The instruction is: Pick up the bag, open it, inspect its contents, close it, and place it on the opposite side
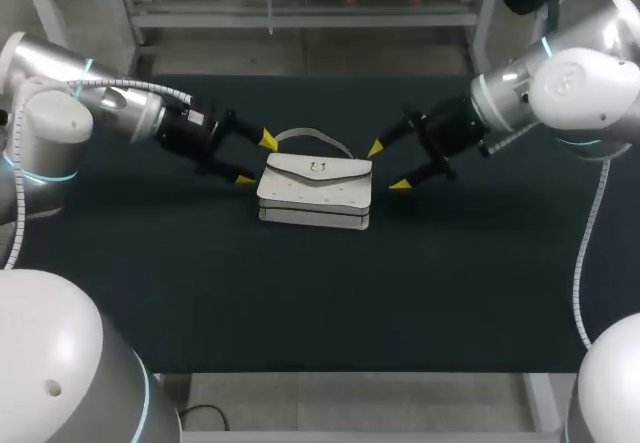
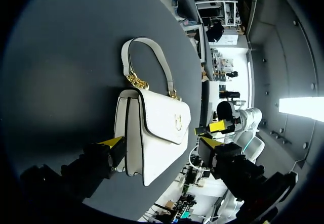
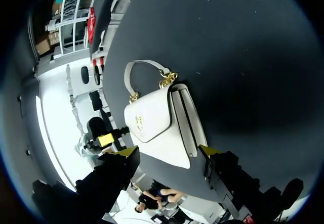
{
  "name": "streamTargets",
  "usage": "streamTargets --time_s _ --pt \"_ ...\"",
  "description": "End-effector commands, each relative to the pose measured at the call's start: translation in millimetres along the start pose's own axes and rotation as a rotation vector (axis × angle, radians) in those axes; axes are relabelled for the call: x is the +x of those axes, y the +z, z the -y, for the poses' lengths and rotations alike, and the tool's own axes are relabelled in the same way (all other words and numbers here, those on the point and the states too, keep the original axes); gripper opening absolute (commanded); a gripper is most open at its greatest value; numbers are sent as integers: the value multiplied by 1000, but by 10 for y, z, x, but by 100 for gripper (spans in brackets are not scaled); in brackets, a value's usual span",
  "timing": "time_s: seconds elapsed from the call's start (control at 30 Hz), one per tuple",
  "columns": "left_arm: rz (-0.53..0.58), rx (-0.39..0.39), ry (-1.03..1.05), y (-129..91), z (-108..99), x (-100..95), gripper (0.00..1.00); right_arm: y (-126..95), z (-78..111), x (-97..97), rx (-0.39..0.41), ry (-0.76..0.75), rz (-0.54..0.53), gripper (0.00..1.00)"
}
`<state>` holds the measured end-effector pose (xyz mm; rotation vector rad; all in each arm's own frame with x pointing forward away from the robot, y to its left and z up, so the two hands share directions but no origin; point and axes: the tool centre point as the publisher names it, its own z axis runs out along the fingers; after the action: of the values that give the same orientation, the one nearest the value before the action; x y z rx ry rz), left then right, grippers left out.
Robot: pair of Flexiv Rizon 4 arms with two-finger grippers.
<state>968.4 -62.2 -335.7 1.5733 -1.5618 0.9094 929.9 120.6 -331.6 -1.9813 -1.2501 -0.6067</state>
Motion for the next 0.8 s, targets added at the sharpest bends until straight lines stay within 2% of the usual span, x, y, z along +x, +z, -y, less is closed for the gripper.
streamTargets --time_s 0.03,0.07,0.2,0.27,0.37,0.43,0.53,0.6,0.77,0.8 --pt "-31 -8 4 73 66 -32 96 81 -109 -39 41 9 -7 73" --pt "-33 -8 7 76 68 -31 96 94 -121 -47 46 11 -7 73" --pt "-37 -9 12 94 76 -24 92 152 -196 -82 74 13 -32 87" --pt "-40 -10 13 105 83 -26 91 170 -234 -82 95 13 -50 85" --pt "-54 -10 13 119 97 -38 96 203 -263 -49 118 -1 -76 79" --pt "-67 -10 8 128 111 -48 93 234 -262 -14 134 -22 -91 63" --pt "-75 -12 8 138 119 -52 85 275 -269 9 144 -53 -115 57" --pt "-77 -15 11 146 120 -49 82 289 -282 11 149 -73 -134 58" --pt "-92 -25 11 153 134 -43 83 339 -313 -21 138 -109 -152 74" --pt "-93 -25 10 158 142 -45 81 350 -316 -24 140 -116 -163 75"
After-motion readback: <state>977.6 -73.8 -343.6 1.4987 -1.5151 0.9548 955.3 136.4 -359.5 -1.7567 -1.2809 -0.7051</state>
